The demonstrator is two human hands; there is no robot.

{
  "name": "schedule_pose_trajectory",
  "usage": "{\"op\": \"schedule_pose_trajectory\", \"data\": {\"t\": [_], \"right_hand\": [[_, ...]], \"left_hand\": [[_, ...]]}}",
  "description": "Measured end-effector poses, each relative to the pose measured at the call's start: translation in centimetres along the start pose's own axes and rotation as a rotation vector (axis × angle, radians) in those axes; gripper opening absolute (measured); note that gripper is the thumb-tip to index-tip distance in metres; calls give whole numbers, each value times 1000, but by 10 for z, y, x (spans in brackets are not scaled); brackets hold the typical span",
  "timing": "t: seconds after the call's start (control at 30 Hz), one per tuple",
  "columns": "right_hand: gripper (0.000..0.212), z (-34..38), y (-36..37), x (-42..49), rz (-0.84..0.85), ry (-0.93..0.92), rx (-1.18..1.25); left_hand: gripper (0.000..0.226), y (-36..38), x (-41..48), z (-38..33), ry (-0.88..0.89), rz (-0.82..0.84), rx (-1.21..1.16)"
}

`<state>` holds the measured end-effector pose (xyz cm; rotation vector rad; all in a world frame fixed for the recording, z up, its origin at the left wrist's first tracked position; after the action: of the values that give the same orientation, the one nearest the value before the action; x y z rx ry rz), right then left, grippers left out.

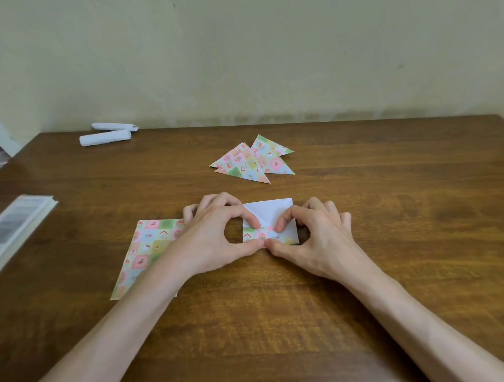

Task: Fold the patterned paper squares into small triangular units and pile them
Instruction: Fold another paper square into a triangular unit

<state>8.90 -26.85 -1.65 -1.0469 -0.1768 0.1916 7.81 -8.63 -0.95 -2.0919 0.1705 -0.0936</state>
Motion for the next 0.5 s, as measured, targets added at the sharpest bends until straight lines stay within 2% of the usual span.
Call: {"op": "schedule_pose_trajectory", "data": {"t": [0.2,0.5], "right_hand": [[40,2,1,1,13,9,-13],[45,2,3,-1,-5,29,-8]], "left_hand": [[20,-8,-3,6,61,43,-25],[21,-9,0,5,52,116,10]]}}
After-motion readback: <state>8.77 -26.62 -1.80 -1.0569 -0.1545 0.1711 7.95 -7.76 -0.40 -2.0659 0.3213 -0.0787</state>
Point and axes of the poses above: each hand's wrist, its own x-axis towards the middle knuckle, its own y-axis out of the palm, z = x × y, the point moved 8 cm from there along x, towards the middle knuckle
